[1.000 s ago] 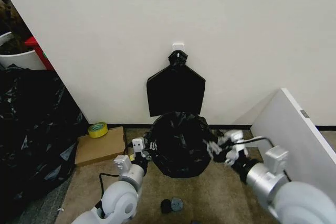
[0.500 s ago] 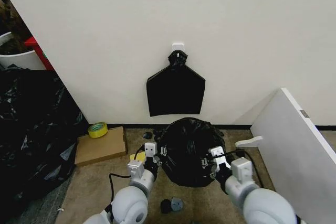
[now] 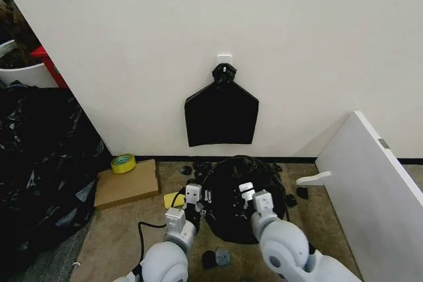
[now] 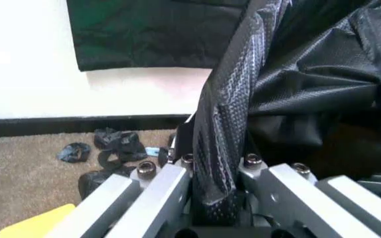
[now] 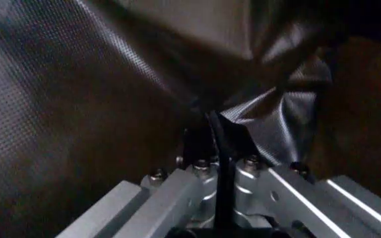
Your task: Place the garbage bag over the trash bin.
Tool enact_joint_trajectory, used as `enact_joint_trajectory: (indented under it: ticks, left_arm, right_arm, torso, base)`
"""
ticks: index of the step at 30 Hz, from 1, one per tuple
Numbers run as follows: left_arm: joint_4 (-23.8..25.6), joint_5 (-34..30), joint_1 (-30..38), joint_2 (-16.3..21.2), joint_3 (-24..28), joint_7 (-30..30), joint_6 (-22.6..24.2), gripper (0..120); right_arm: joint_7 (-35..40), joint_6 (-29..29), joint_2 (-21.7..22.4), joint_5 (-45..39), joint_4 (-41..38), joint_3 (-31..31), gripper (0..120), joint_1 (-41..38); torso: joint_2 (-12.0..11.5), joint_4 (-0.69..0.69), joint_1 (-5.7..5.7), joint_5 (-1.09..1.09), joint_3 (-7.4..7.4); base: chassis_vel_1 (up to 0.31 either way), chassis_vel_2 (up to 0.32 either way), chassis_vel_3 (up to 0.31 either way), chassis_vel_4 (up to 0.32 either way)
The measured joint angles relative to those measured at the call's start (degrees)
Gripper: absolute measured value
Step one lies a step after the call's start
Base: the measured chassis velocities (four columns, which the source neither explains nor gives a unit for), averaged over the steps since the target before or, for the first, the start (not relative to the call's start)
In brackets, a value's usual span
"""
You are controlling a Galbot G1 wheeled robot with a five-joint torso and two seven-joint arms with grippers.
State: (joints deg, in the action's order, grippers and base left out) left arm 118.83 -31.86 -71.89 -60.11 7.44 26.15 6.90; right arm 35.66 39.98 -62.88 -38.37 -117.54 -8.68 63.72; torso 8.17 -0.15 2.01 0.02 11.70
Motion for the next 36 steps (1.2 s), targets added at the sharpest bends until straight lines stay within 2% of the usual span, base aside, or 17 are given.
enact_joint_trajectory:
  ticks: [5,13,20,28,36]
  left_arm:
    - [0.41,0.16,-0.27,0.02,-0.34,-0.25,-0.04,2]
    - [0.46,0.99,-0.68,0.28,-0.43,-0.7,-0.09,2]
    - [0.69,1.34,-0.83,-0.08,-0.1,-0.73,-0.13,2]
    - [1.97,2.96,-1.93,1.08,-0.39,-1.93,-0.05,2]
    - [2.68,3.2,-2.19,0.77,-0.75,-2.17,0.12,2]
  right_arm:
    - [-1.15,-1.22,-1.91,1.81,2.81,-1.15,0,-2.38]
    - [-3.35,-3.5,-1.93,6.17,5.6,-0.76,0,-3.51]
    - [-2.69,0.67,-0.21,7.31,4.69,-2.14,0,-2.43]
    - [-4.51,-1.78,-1.43,8.98,7.13,-2.2,0,-4.39]
    - [-3.42,1.8,-0.14,8.1,6.51,-3.21,0,-3.82]
  torso:
    - [0.0,0.01,0.0,0.0,0.0]
    - [0.0,0.01,0.0,0.02,0.0]
    - [0.0,-0.01,0.0,0.01,0.0]
    - [0.0,0.01,0.0,0.02,0.0]
    - [0.0,-0.01,0.0,0.01,0.0]
  base:
    - [0.0,0.0,0.0,0.0]
    - [0.0,0.0,0.0,0.0]
    - [0.0,0.0,0.0,0.0]
    - [0.0,0.0,0.0,0.0]
    - [0.0,0.0,0.0,0.0]
